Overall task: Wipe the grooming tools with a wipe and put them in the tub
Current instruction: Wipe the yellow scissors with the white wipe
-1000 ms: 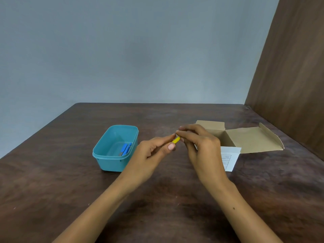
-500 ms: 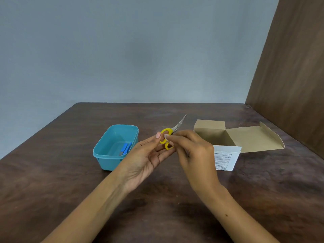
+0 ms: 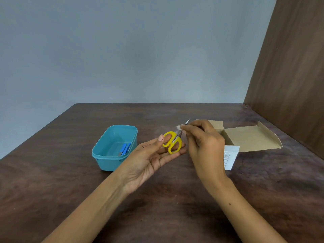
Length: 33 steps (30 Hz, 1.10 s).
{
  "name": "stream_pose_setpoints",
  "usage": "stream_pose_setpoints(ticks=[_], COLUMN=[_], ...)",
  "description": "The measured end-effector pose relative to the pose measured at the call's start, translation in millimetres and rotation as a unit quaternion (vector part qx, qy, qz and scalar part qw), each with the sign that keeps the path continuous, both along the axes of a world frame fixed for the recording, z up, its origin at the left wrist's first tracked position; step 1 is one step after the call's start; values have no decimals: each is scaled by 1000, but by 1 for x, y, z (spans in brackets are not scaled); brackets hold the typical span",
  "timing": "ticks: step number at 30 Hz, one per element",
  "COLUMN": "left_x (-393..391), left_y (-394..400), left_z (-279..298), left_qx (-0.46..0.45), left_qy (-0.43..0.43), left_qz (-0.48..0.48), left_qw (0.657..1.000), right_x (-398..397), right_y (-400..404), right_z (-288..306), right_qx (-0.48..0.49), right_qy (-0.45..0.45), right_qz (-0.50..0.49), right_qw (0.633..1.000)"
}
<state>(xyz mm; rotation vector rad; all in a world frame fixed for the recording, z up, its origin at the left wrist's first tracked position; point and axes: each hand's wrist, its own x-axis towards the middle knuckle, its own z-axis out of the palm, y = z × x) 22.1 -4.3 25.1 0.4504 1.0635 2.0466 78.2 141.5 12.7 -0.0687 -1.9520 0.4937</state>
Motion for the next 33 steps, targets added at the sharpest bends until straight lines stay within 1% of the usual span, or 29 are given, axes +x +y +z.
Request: stream_pose_setpoints(ticks=[2,8,11,14,16,19,23,28,33], left_x=[0,-1,-1,-1,-1,-3,-7,-6,-3], left_y=[-1,-2,-1,1,2,2,1,2,1], left_z=[0,-1,-1,-1,-2,-5,-7,-5,-2], left_qx=[-6,-4,-10,0,4,3,15,23,26], left_qy=[0,-5,-12,-15,-5,-7,-20,-19,-25], left_qz=[-4,22,29,26,17,13,24,16,4], left_qw=[1000,1000,999,1000,1000,1000,999,999,999], right_x=[-1,3,3,3,2,0,3,1,2], right_y=[-1,-9,-4,-4,-5,-10,-22,-22,-28], right_z=[-1,-6,-4,-2,0,-2,-7,-2,-3], right_qx=[-3,30,30,-15,-46,-35,5,-26,-50], right_qy=[-7,-48,-57,-34,-10,-16,-32,8,21], right_qz=[-2,32,53,92,92,79,91,58,66], right_qw=[1000,998,997,995,995,996,995,998,996])
